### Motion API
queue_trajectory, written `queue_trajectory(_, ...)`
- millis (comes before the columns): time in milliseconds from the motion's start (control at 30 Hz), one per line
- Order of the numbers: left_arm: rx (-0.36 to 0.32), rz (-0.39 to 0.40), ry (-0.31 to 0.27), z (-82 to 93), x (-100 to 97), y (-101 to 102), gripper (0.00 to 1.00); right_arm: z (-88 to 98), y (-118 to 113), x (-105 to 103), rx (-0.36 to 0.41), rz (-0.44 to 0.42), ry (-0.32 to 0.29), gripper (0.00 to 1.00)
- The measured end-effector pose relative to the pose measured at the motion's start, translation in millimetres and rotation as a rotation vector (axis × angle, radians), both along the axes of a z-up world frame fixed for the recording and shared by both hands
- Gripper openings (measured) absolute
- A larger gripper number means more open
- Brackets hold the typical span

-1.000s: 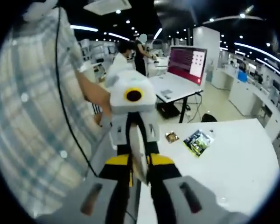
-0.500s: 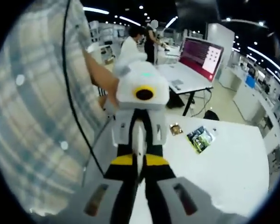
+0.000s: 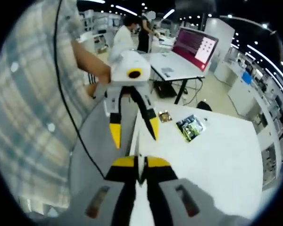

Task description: Arrange the skincare products in the storage area until every visible bottle or jar stands upright without overlapping.

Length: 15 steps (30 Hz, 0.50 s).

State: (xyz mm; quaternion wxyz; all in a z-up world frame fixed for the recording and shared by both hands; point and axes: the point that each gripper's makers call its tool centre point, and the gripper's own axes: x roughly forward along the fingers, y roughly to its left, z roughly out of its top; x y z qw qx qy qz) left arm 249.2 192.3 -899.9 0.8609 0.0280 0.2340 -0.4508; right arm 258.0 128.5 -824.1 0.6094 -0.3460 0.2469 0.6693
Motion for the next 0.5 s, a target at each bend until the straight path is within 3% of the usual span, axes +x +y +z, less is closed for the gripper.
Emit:
queue_trajectory(133, 0.097, 0.141, -0.033, -14.3, 15.3, 29.5, 0.52, 4.8, -10.3, 22.0, -0.006, -0.040, -0.015, 0.04)
queue_trajectory(233, 0.103, 0.235, -0.013, -26.2, 21.0, 42.3, 0.52, 8.4, -21.7, 39.7, -0.025, -0.074, -0.025, 0.04)
queue_trajectory(333, 0.035, 0.324, 0.005, -32.3, 24.6, 47.3, 0.52, 11.0, -31.2, 52.6, -0.036, -0.105, -0.031, 0.04)
queue_trajectory(367, 0.036, 0.347, 0.007, -36.3, 25.0, 49.8, 0.52, 11.7, -34.4, 56.6, -0.038, -0.111, -0.032, 0.04)
queue_trajectory(400, 0.090, 0.374, 0.030, -42.5, 23.2, 52.8, 0.51, 13.3, -39.4, 63.0, -0.042, -0.124, -0.041, 0.04)
queue_trajectory(467, 0.155, 0.344, -0.054, -42.8, 29.9, 49.4, 0.50, 14.8, -47.8, 72.3, -0.047, -0.139, -0.045, 0.04)
queue_trajectory(500, 0.164, 0.338, -0.053, -46.2, 29.6, 47.9, 0.48, 15.3, -51.3, 77.1, -0.050, -0.150, -0.050, 0.04)
